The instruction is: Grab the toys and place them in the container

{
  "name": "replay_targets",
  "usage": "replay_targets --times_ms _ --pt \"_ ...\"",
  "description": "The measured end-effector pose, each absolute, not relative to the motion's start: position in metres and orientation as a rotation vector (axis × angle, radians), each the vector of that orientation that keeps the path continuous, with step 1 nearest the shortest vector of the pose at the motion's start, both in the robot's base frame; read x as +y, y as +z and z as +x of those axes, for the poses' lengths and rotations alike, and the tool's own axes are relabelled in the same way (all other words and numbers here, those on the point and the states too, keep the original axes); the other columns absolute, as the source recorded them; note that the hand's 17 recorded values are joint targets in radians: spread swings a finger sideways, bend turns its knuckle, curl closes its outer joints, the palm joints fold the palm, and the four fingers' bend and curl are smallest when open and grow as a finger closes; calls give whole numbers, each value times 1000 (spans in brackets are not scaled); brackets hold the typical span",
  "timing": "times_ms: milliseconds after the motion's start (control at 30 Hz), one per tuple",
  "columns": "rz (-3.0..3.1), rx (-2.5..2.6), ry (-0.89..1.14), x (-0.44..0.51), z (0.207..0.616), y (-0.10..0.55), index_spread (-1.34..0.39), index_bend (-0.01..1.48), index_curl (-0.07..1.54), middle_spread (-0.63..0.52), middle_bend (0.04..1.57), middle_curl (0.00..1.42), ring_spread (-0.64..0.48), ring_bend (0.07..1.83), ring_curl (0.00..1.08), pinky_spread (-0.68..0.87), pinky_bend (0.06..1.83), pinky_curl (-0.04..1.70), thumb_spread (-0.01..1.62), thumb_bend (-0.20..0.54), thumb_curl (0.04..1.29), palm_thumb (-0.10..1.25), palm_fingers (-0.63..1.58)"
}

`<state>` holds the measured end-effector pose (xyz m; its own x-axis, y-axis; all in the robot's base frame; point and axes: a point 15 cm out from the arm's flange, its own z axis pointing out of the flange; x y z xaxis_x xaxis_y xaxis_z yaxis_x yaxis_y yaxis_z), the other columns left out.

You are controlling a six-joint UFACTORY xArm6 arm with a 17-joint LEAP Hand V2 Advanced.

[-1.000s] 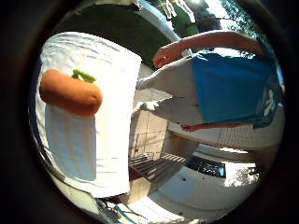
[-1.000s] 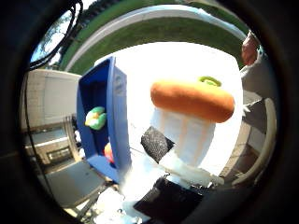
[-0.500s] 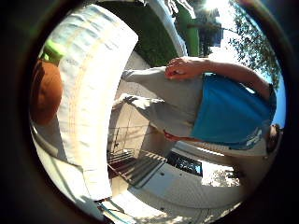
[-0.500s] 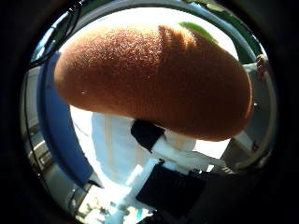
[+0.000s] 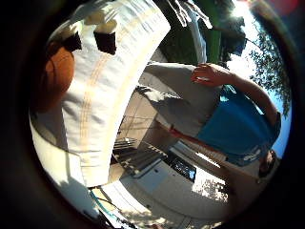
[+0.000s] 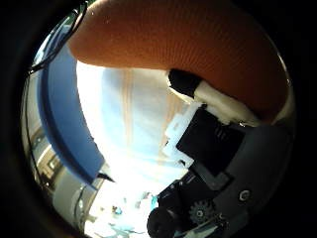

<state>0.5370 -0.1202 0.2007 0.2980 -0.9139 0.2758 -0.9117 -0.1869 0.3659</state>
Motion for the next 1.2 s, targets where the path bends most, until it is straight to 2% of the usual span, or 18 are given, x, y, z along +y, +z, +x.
replay_targets --times_ms 300,600,767,933,1200 --pt "2143 -1621 -124 -87 493 273 -849 620 12 -244 1084 1024 -88 1327 805 291 1263 891 1102 71 561 943 999" --pt "2239 -1527 -123 -23 438 364 -988 735 -19 -245 1124 1097 -107 1385 834 240 1303 978 1166 -1 607 946 922" --pt "2381 -1513 -167 33 425 382 -1037 779 -20 -249 1135 1120 -110 1406 840 220 1323 1009 1179 -13 623 951 904" --pt "2459 -1560 -227 84 421 383 -1074 813 -20 -253 1142 1136 -112 1420 842 204 1335 1030 1185 -14 633 955 888" --pt "2499 -1726 -63 145 466 367 -1118 856 -20 -256 1151 1154 -113 1438 841 184 1353 1052 1189 -15 644 953 873"
